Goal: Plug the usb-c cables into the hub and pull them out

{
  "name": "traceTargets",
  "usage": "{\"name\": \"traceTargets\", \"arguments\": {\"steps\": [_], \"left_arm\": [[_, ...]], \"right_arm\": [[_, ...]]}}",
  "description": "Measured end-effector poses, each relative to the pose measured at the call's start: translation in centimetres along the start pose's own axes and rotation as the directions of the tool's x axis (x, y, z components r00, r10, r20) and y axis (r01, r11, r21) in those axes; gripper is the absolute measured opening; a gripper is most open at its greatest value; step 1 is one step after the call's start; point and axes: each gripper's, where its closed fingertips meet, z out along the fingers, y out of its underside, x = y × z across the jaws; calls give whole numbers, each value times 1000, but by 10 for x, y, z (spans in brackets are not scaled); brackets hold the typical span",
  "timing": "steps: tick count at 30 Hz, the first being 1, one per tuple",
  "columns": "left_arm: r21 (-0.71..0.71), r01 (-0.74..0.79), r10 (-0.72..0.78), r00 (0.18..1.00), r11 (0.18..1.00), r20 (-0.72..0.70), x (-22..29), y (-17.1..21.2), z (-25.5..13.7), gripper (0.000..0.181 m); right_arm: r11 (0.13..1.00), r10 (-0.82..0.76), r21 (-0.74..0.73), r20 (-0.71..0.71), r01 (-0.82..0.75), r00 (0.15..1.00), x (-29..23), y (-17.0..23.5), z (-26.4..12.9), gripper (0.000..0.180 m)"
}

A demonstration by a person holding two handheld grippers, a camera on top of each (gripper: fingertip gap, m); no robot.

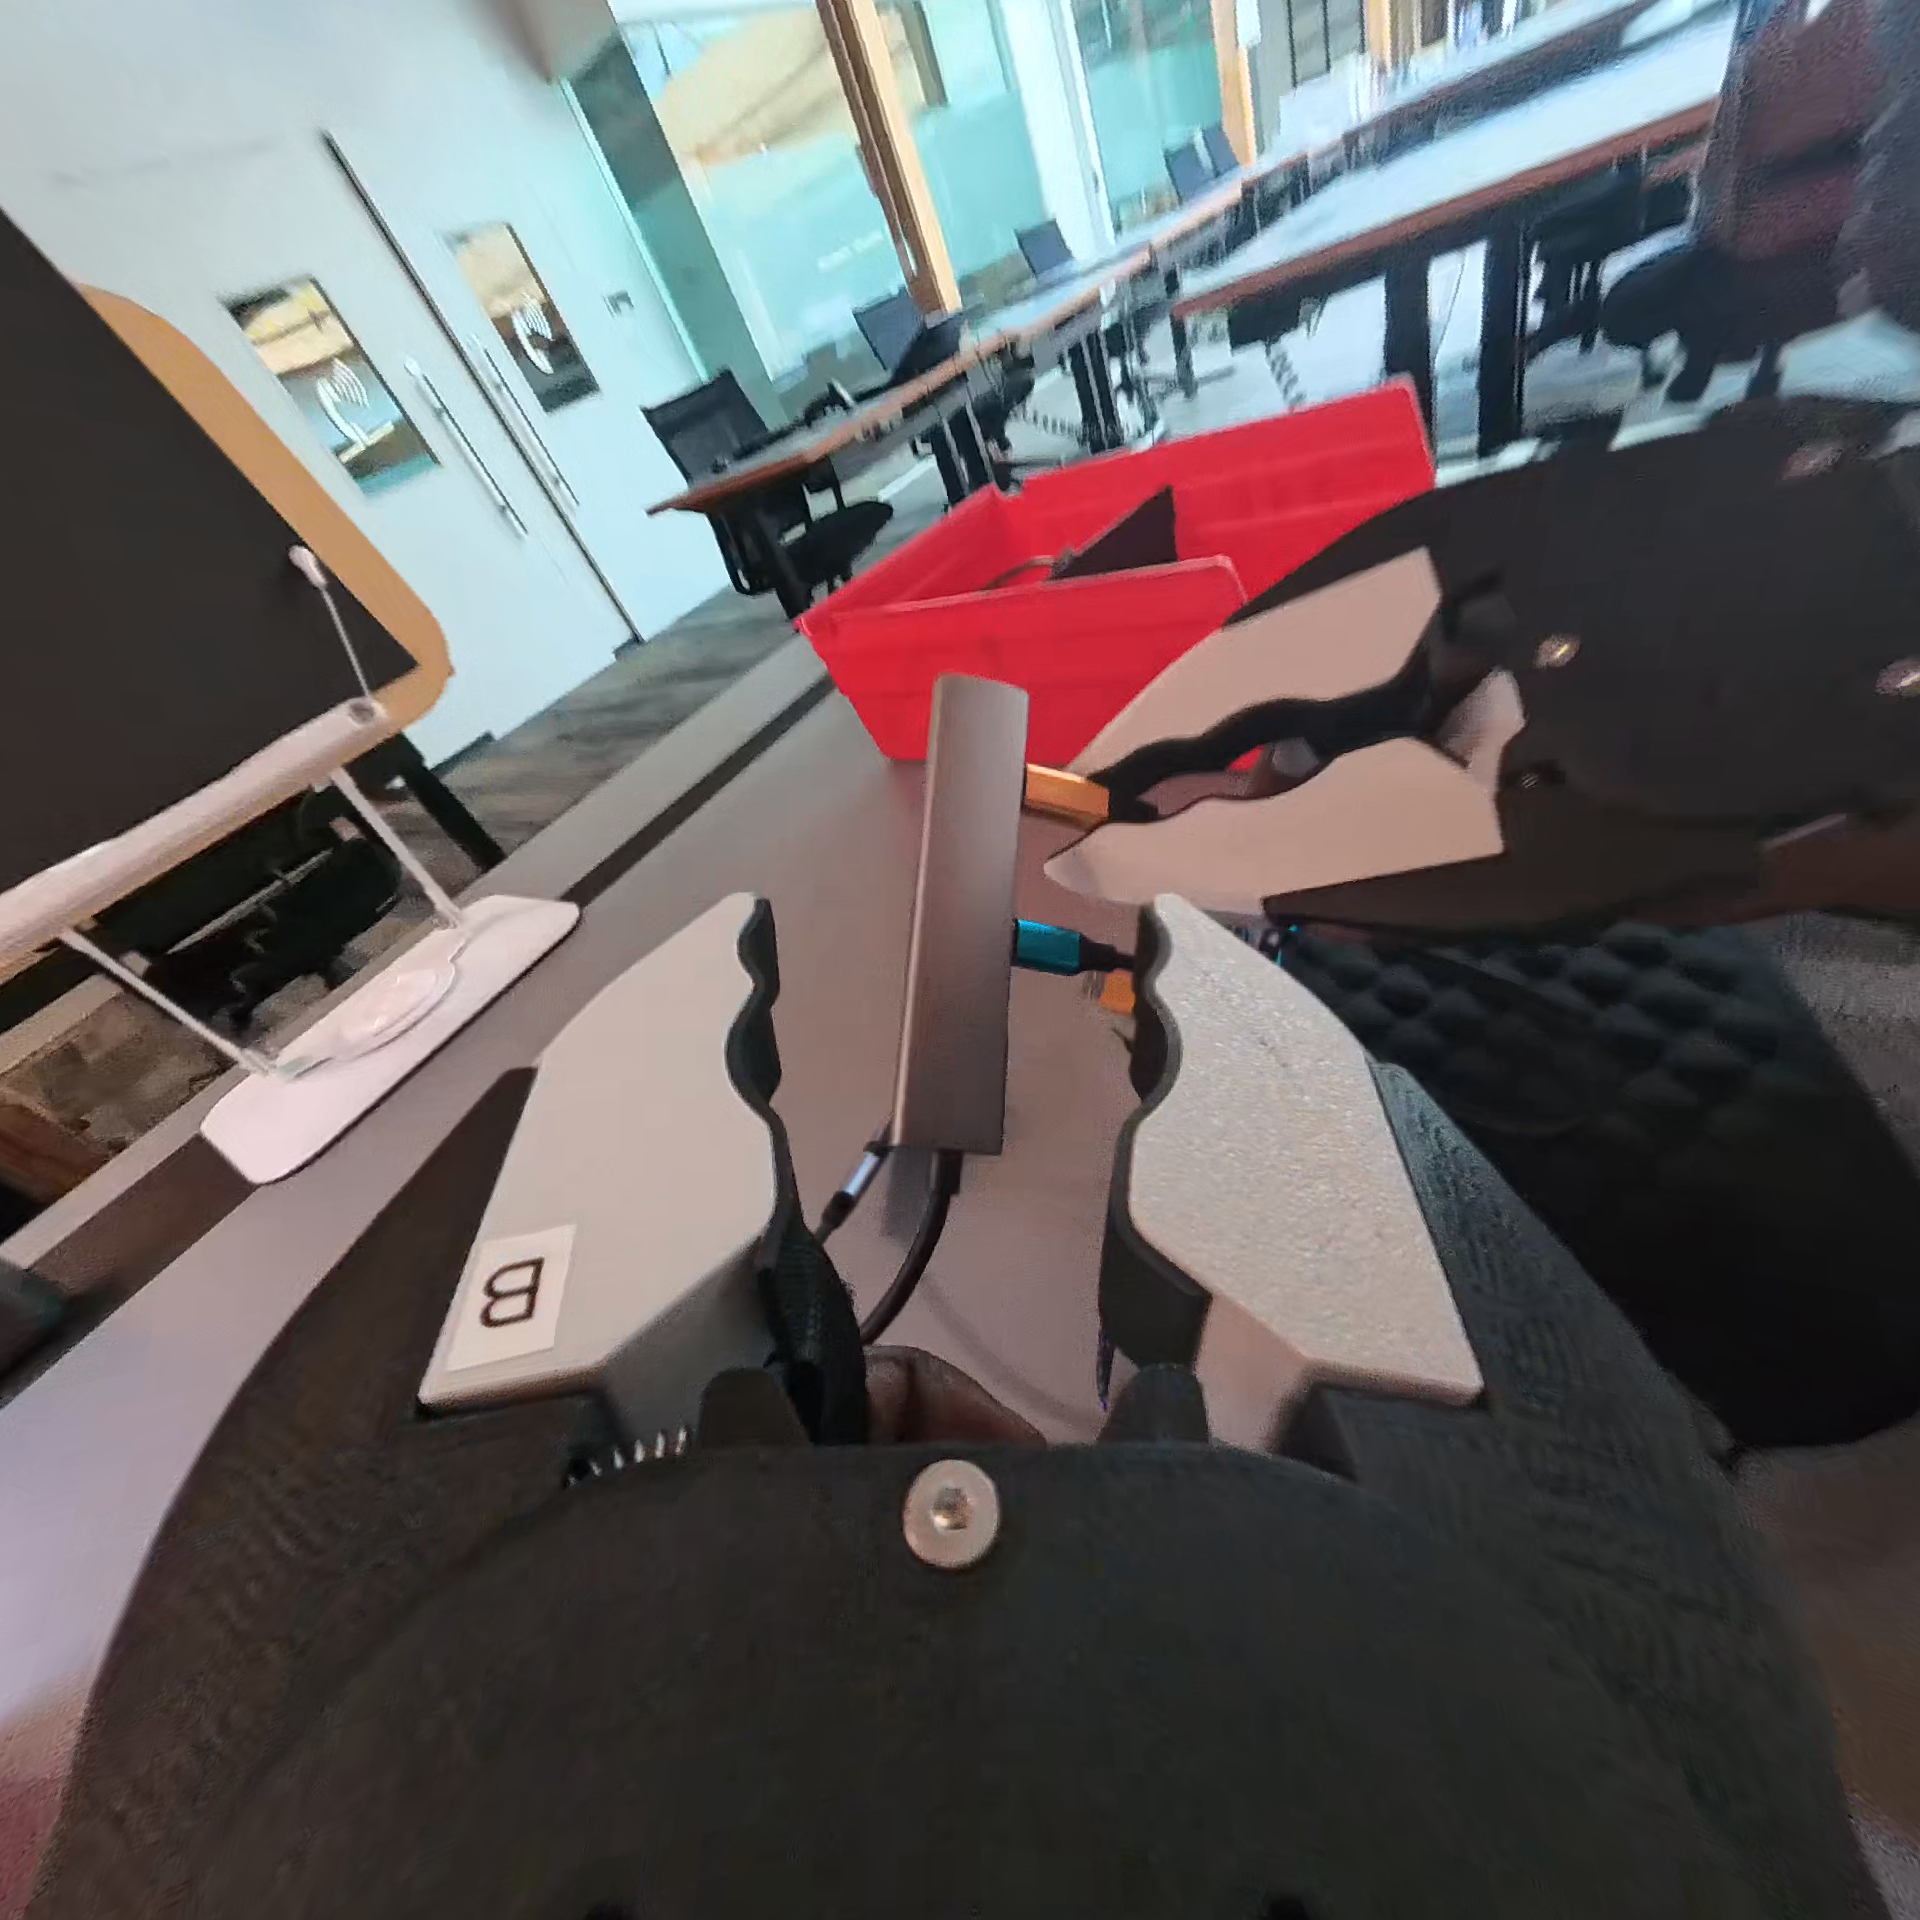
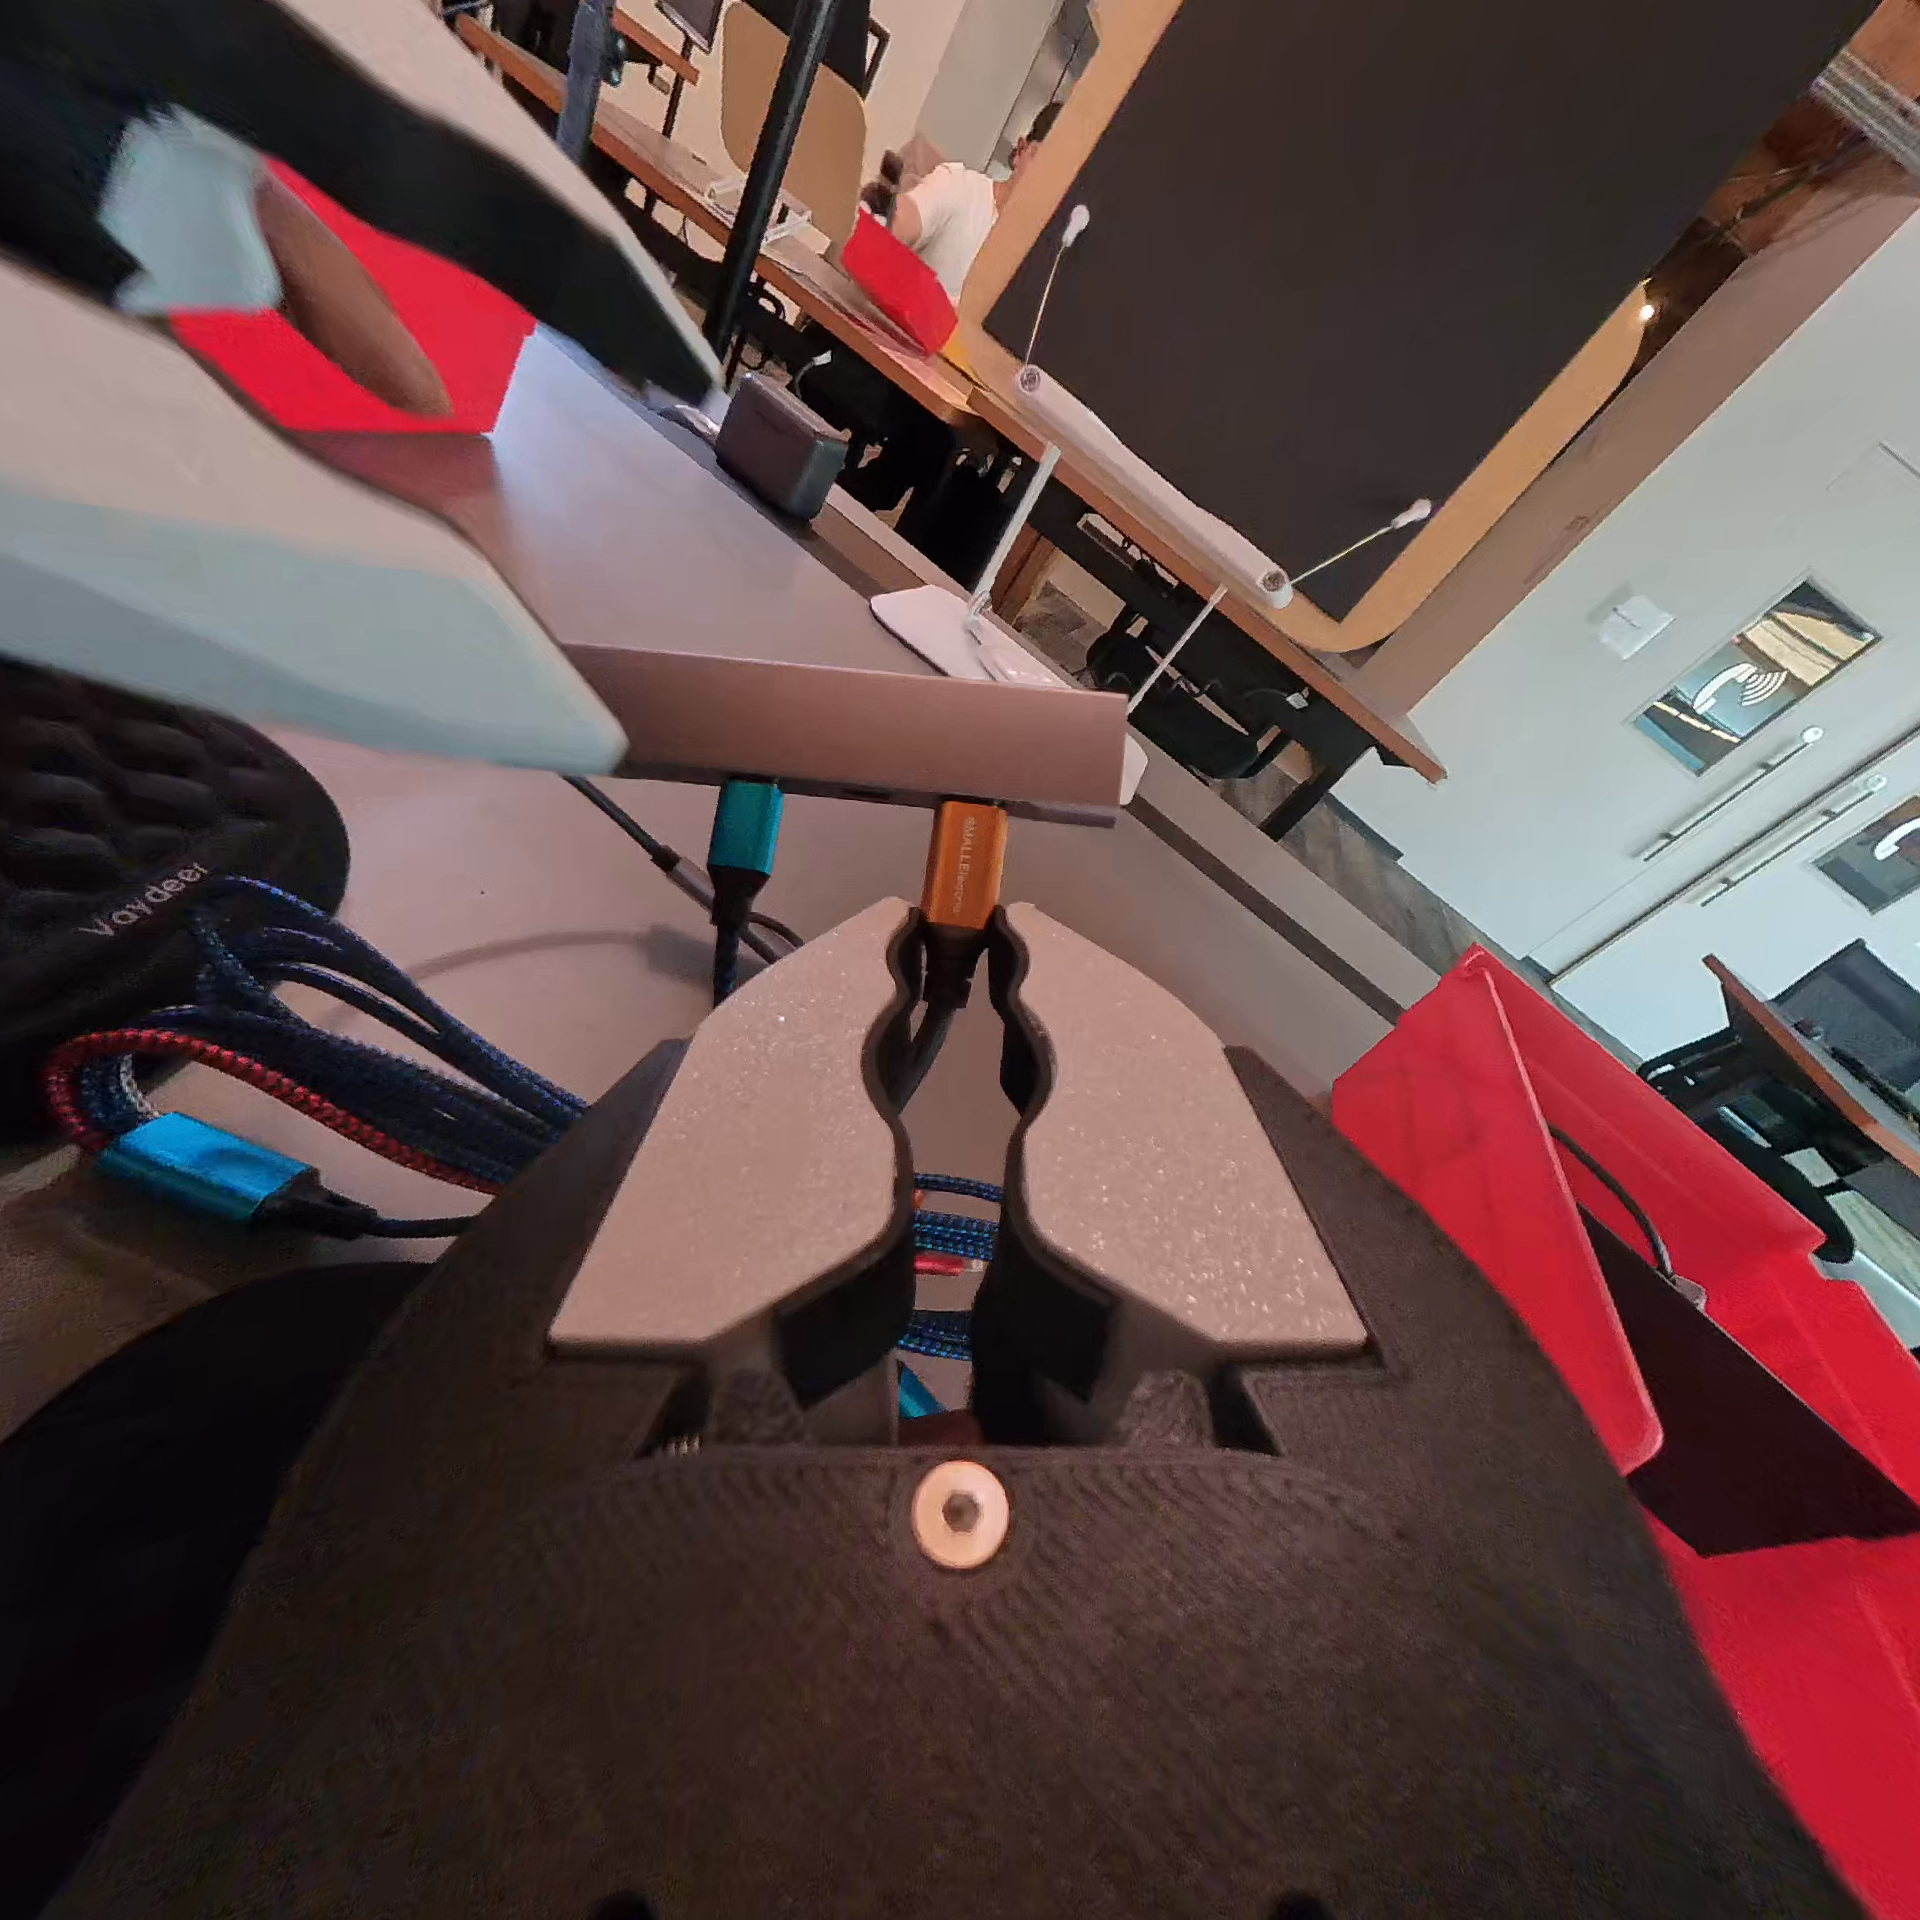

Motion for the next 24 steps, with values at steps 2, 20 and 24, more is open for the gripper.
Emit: {"name": "traceTargets", "arguments": {"steps": [2, 20, 24], "left_arm": [[-57, -33, 35, 999, 998, 26, 0, 9, 12, 65], [-231, -27, 56, 991, 973, 120, -14, 58, 31, 26], [-217, 23, -2, 995, 976, 98, -14, 61, 31, 27]], "right_arm": [[1000, -21, 1, -10, 21, 1000, -2, -3, -1, 11], [957, -286, -91, -127, 275, 950, -31, 9, 14, 11], [949, -311, -94, -116, 301, 943, -35, 11, 14, 11]]}}
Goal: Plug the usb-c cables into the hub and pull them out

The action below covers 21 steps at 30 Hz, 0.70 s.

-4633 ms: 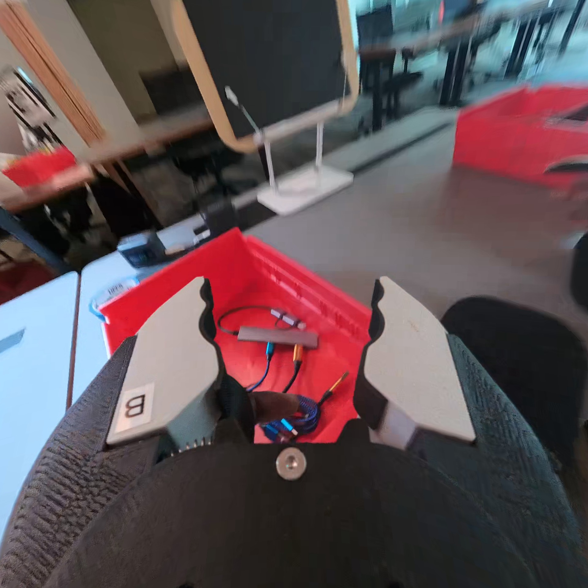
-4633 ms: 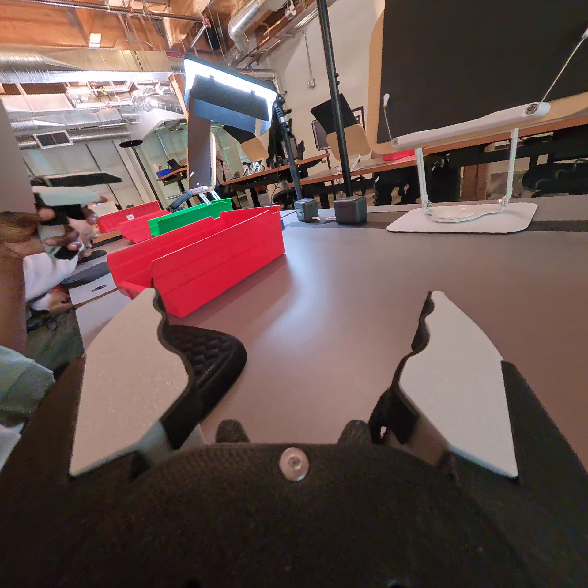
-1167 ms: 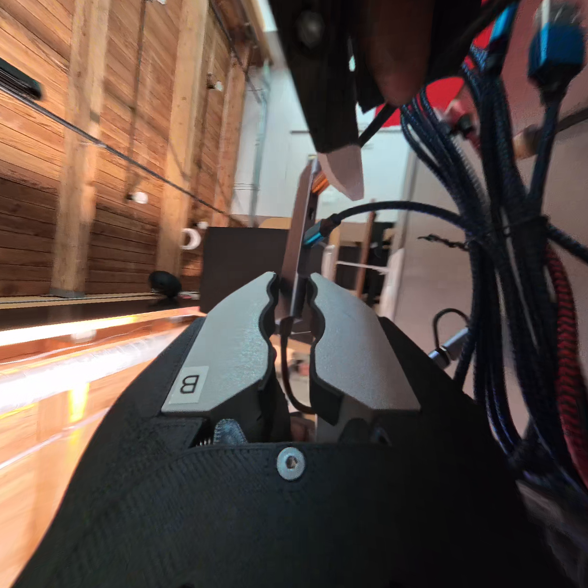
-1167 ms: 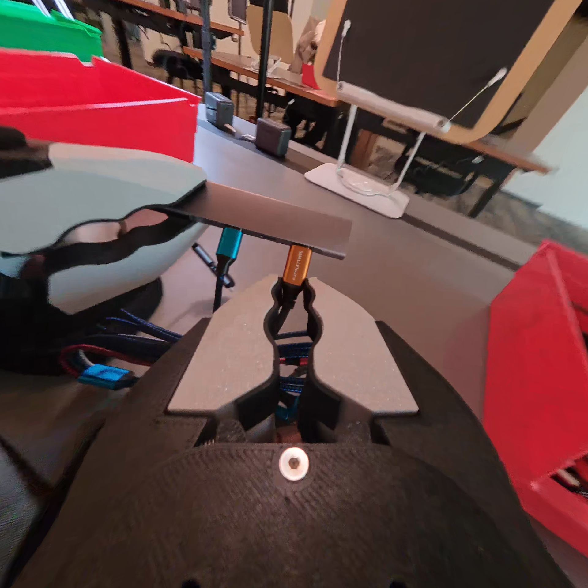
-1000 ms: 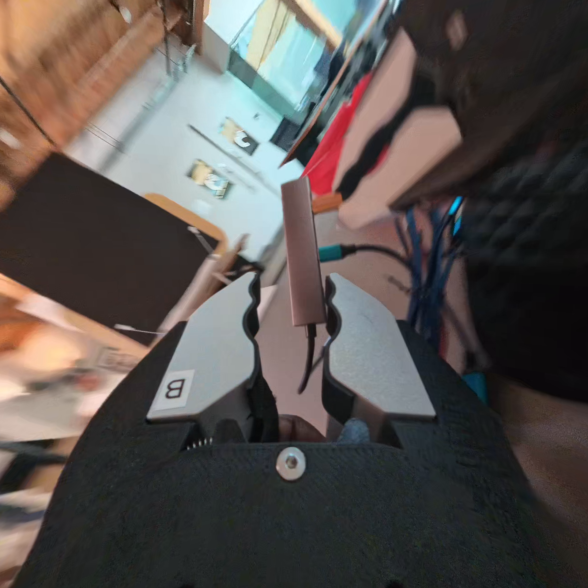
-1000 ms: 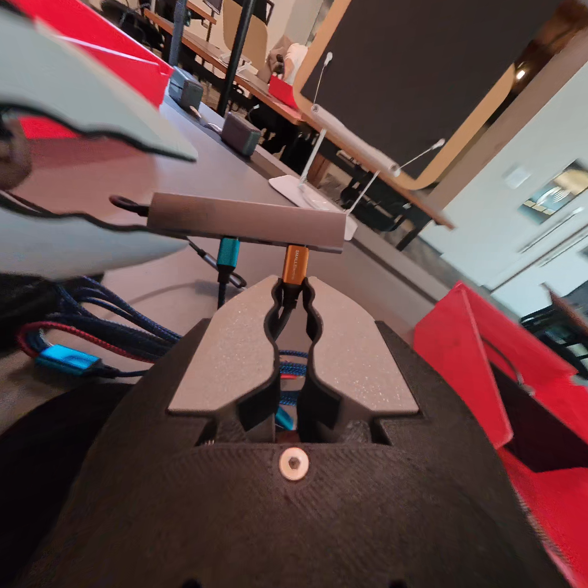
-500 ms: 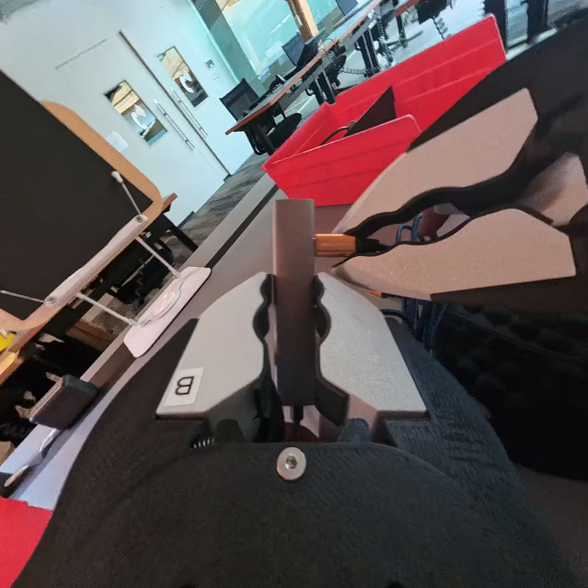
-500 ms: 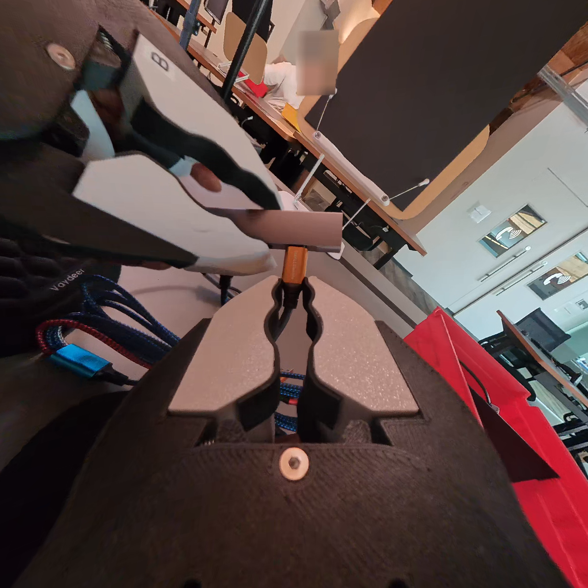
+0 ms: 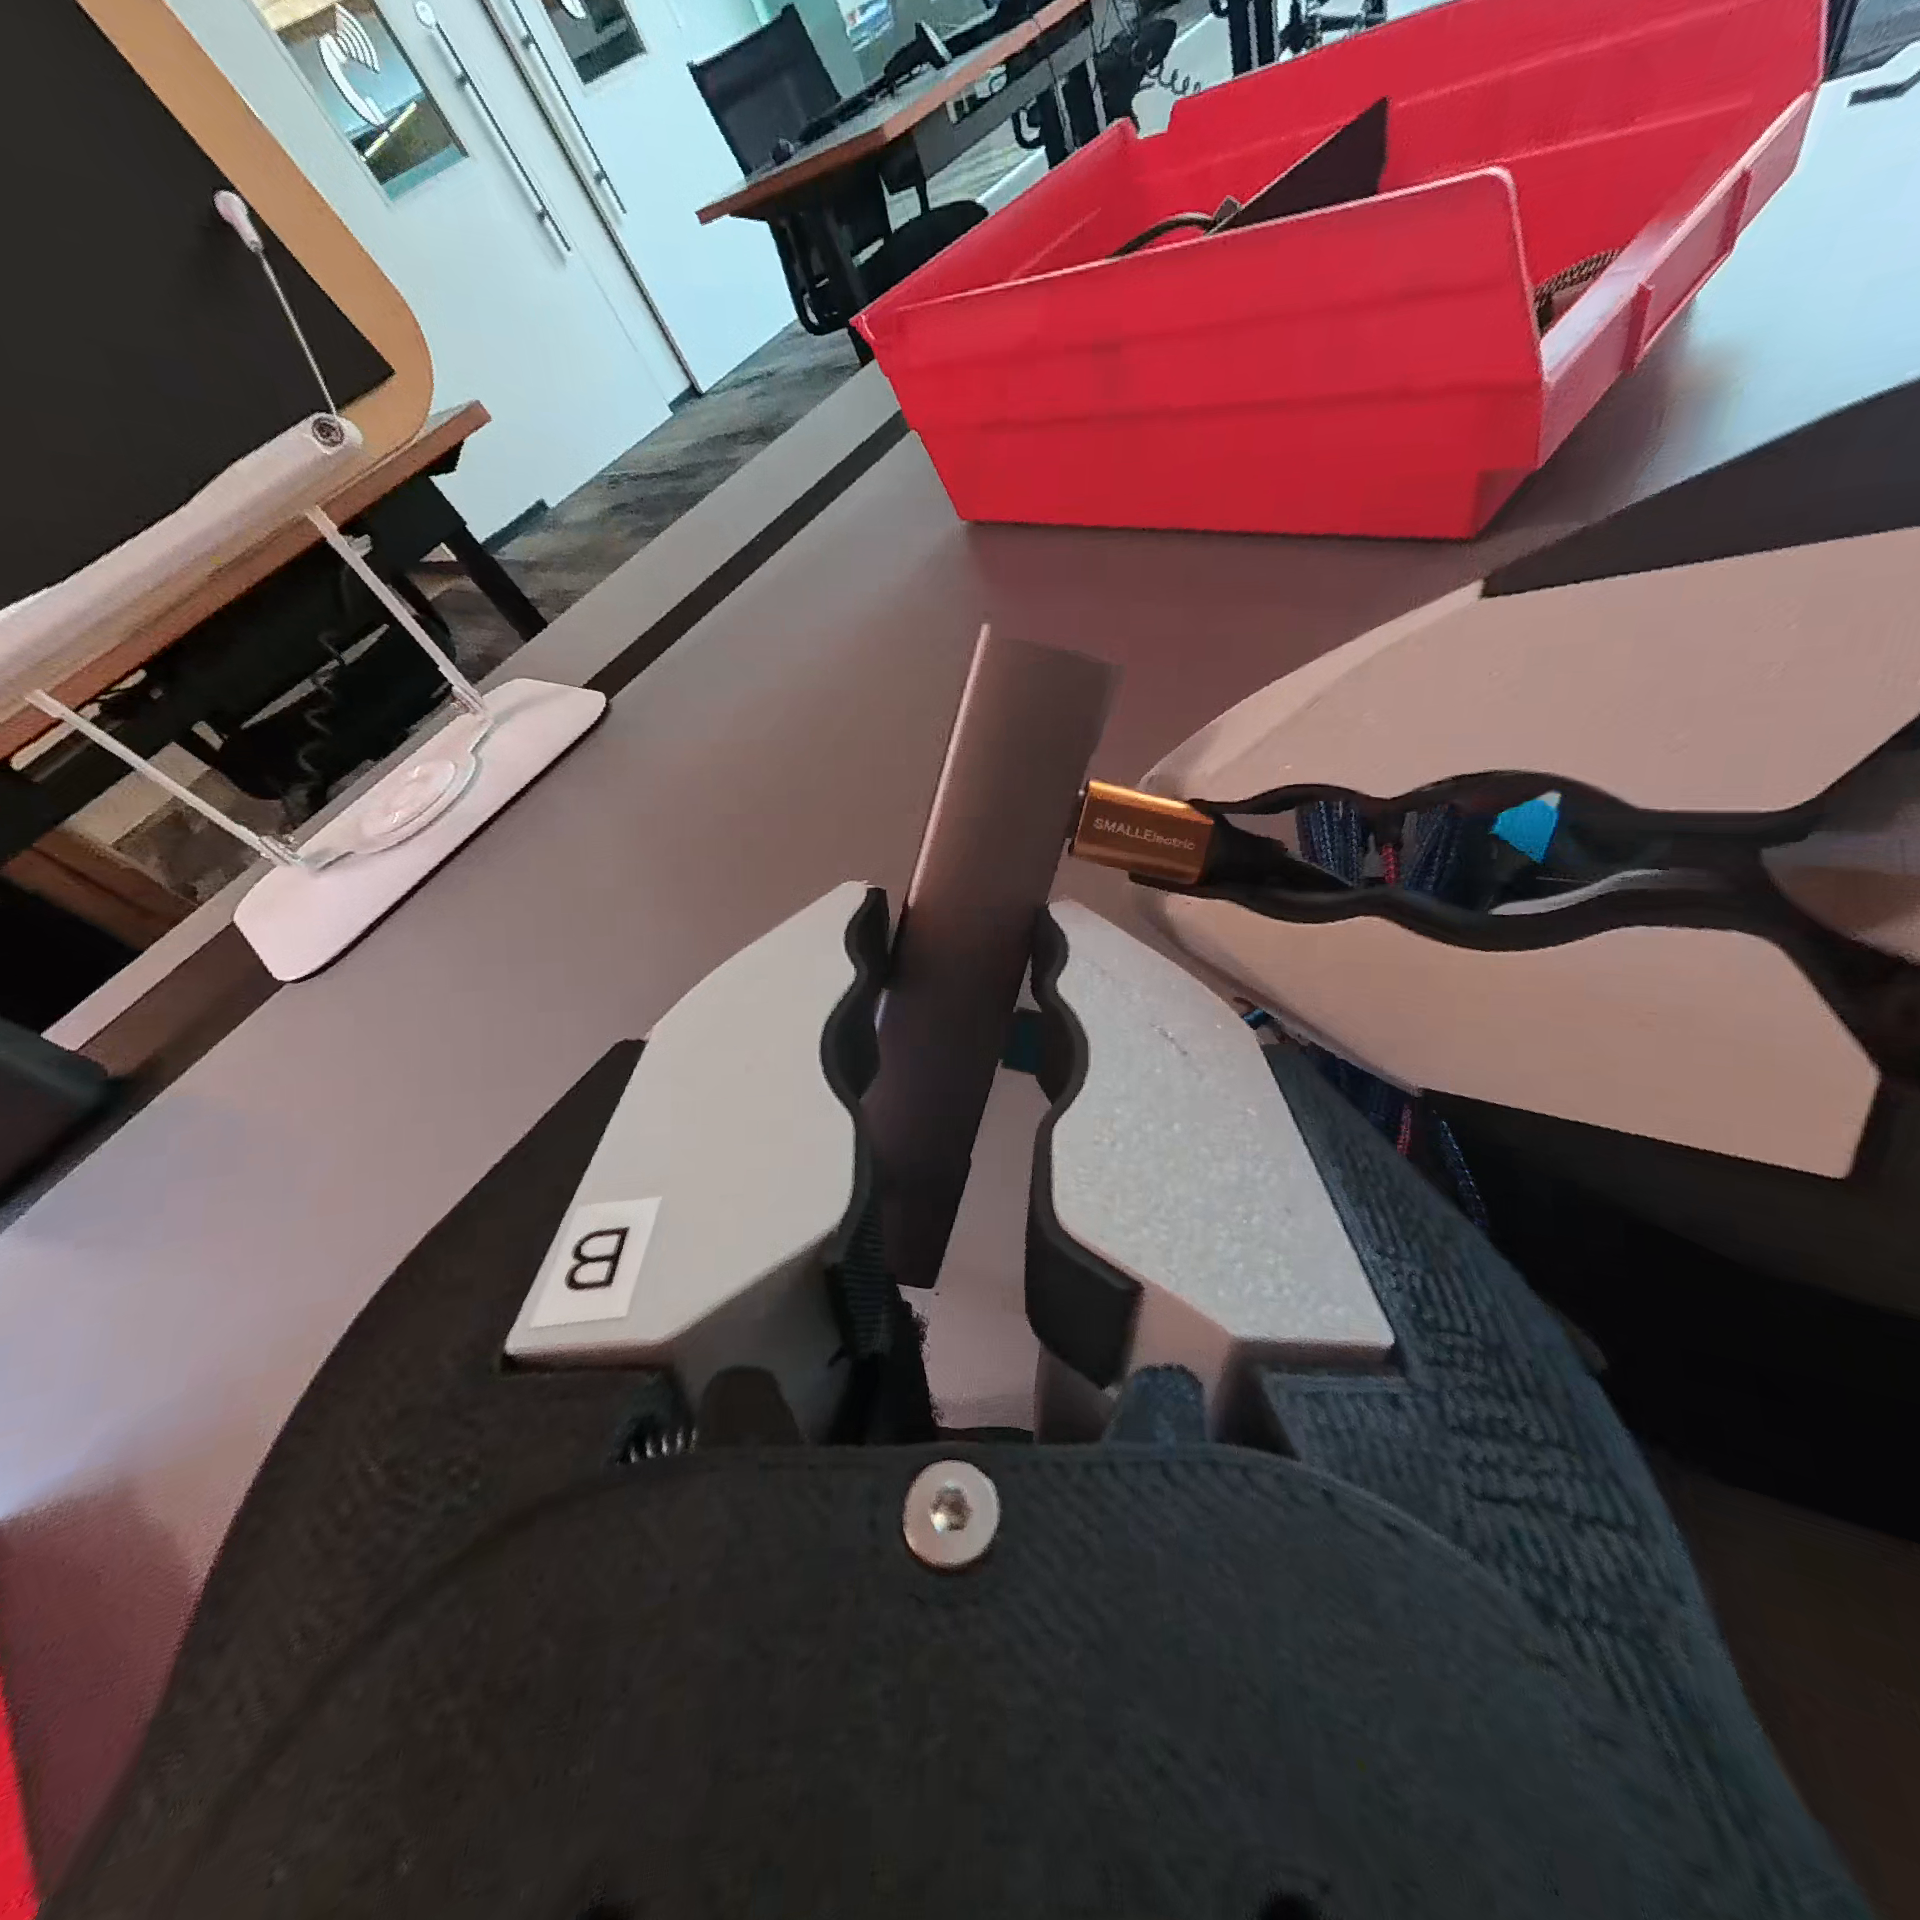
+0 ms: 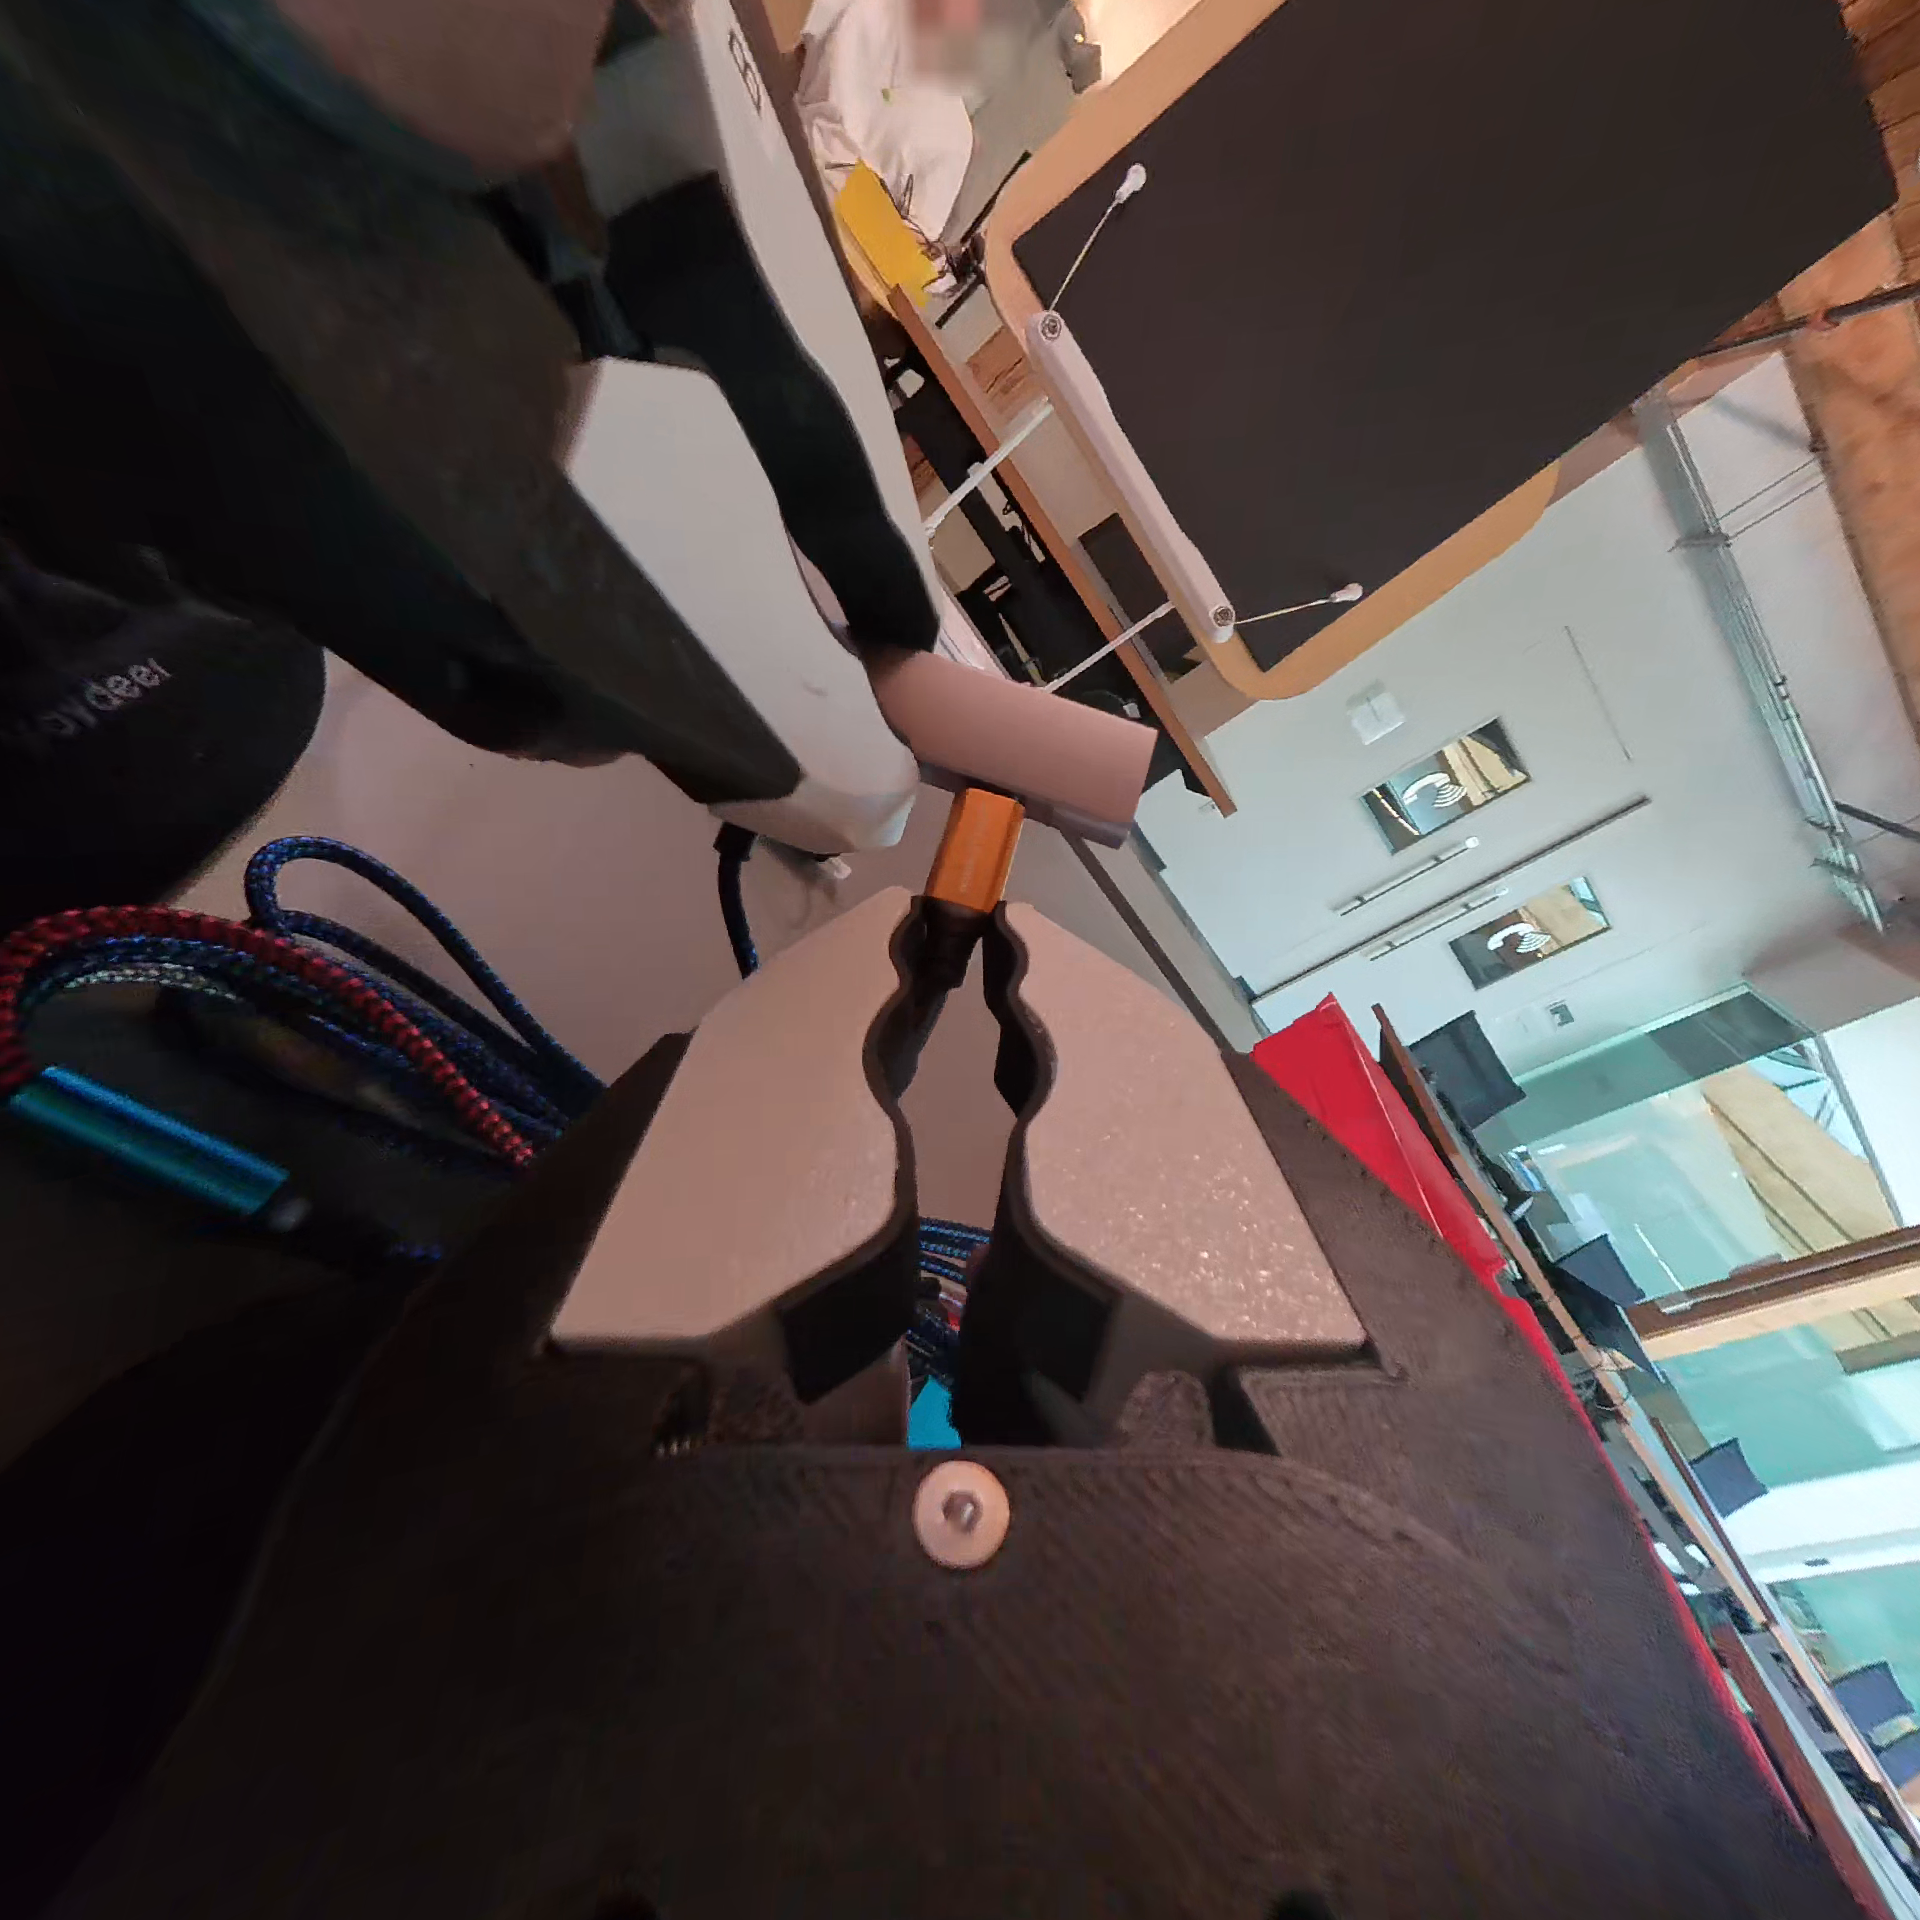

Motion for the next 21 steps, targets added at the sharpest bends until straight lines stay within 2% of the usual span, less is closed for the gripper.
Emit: {"name": "traceTargets", "arguments": {"steps": [3, 4, 5, 6, 7, 8, 9, 11, 13, 15, 17, 19, 21], "left_arm": [[29, 26, -26, 1000, 999, 6, -2, -3, 0, 27], [77, 17, -37, 963, 997, 268, -50, -6, -12, 24], [155, 131, -179, 918, 979, 353, -90, -10, -33, 24], [253, 243, -313, 906, 936, 284, -109, -18, -51, 23], [201, 188, -240, 931, 961, 276, -108, -18, -57, 24], [141, 65, -106, 945, 988, 308, -99, -17, -55, 24], [132, 14, -52, 956, 991, 289, -84, -19, -49, 24], [211, 98, -133, 978, 973, 162, -57, -30, -38, 24], [240, 83, -116, 985, 967, 125, -47, -35, -36, 24], [185, 55, -82, 986, 981, 142, -46, -26, -33, 24], [191, 75, -97, 989, 979, 109, -38, -22, -31, 24], [215, 96, -114, 991, 972, 72, -30, -25, -30, 24], [212, 36, -57, 994, 977, 94, -28, -26, -29, 24]], "right_arm": [[1000, 14, 1, 19, -14, 1000, 0, 0, -2, 11], [1000, 1, -13, 60, -1, 998, -8, 3, -5, 10], [999, -43, -9, 106, 44, 993, -21, 5, -9, 10], [990, -138, 26, 73, 136, 988, -24, 2, -14, 10], [986, -165, 42, 61, 163, 984, -25, -1, -16, 10], [993, -104, 59, 87, 99, 991, -22, -4, -16, 10], [998, 8, 65, 129, -16, 992, -13, -5, -14, 10], [968, 209, 99, 175, -229, 962, 18, -10, -15, 10], [921, 328, 160, 170, -354, 929, 59, -17, -24, 10], [859, 411, 240, 200, -451, 889, 95, -29, -40, 10], [799, 467, 305, 229, -518, 854, 130, -39, -53, 10], [767, 494, 351, 212, -538, 843, 169, -43, -61, 10], [740, 522, 394, 176, -545, 835, 211, -45, -67, 10]]}}
